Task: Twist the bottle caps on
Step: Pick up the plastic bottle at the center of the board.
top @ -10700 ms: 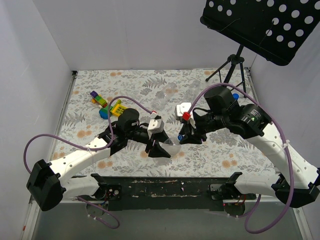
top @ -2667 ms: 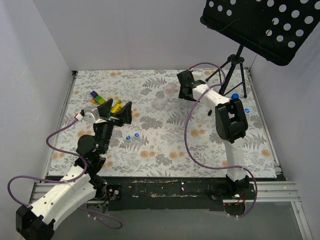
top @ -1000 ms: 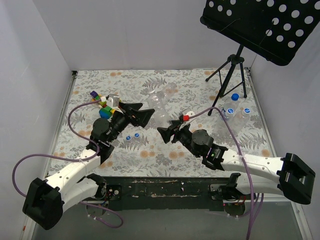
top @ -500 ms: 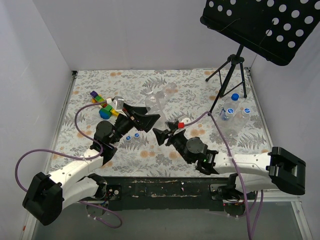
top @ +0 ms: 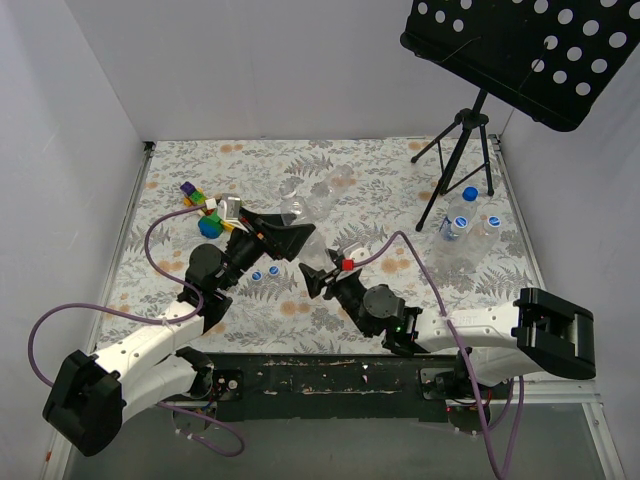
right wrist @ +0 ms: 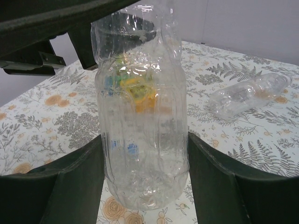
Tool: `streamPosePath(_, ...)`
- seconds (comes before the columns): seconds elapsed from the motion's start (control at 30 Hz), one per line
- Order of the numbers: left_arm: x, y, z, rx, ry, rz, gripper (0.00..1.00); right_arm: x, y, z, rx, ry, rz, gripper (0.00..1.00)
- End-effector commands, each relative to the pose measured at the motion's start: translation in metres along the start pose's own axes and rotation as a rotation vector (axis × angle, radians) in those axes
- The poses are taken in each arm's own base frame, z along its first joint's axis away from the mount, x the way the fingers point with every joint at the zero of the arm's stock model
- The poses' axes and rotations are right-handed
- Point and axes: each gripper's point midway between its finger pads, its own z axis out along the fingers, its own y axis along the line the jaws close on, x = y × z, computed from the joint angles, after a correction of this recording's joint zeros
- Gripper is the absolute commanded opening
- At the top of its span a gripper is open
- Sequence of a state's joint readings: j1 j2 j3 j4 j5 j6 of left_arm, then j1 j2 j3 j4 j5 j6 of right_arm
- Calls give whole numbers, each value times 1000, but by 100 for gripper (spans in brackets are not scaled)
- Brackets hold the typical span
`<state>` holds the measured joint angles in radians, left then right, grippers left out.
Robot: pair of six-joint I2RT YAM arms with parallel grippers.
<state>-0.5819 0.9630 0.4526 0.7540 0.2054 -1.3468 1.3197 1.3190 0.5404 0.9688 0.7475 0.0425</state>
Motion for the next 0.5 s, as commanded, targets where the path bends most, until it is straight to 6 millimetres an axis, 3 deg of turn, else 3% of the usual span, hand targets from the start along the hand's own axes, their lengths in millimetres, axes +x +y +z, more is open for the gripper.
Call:
streamPosePath(0.0,0,-5,-1,16,4,-6,88,-29,7,6,18,-87,48,63)
streamPosePath(0.23,-3,-10,-3,38,-3,19,64,-29,12,5,5,-88,59,66)
streamPosePath(0.47,-12,-9,-4,17,-27,70,51,-33,11,3,-1,-91,72,74)
